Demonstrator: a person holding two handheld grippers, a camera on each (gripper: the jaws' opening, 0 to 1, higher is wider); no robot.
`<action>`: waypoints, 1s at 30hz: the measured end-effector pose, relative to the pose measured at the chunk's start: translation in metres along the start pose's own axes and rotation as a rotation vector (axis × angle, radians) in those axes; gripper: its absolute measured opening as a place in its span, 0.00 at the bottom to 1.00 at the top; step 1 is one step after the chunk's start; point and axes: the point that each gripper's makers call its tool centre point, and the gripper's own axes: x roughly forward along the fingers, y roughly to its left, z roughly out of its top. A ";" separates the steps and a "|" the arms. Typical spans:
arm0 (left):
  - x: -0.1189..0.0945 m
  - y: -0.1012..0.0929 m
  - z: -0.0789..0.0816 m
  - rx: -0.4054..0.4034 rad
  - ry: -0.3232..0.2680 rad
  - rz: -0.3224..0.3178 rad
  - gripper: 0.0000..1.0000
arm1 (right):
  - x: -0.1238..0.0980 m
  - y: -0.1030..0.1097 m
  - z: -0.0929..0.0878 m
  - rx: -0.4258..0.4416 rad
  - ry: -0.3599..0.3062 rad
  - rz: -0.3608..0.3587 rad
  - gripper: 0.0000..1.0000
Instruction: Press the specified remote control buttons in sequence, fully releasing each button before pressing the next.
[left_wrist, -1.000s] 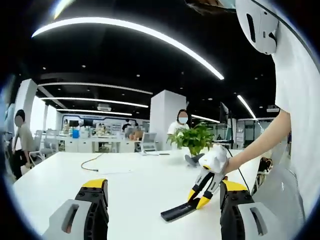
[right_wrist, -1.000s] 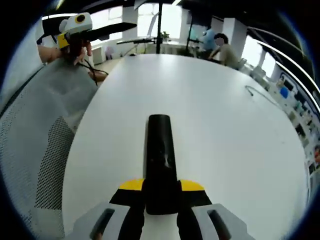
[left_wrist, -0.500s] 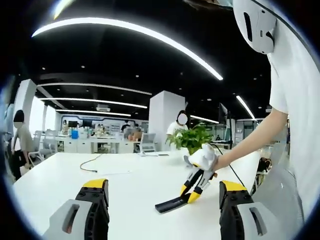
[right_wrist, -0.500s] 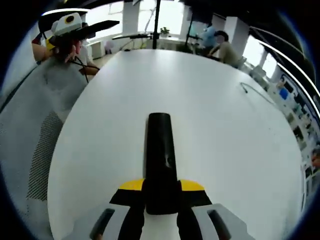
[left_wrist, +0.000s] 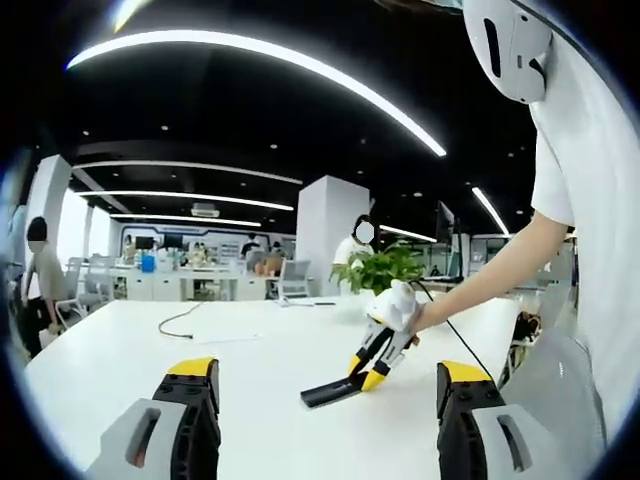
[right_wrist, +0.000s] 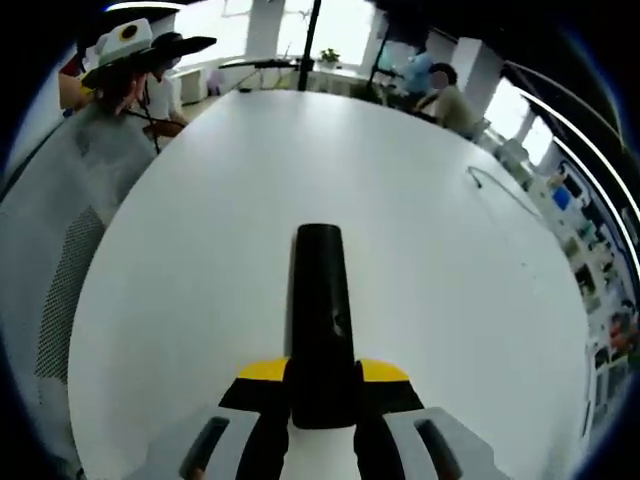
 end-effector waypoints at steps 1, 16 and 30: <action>0.000 0.000 -0.001 -0.002 0.005 0.000 0.92 | 0.001 -0.002 0.000 -0.011 0.003 -0.003 0.21; 0.000 0.003 -0.005 0.014 0.024 0.013 0.92 | 0.004 -0.026 0.002 -0.015 0.038 -0.084 0.20; 0.000 0.005 -0.005 0.021 0.023 0.021 0.92 | -0.008 -0.029 0.008 0.229 -0.037 -0.116 0.21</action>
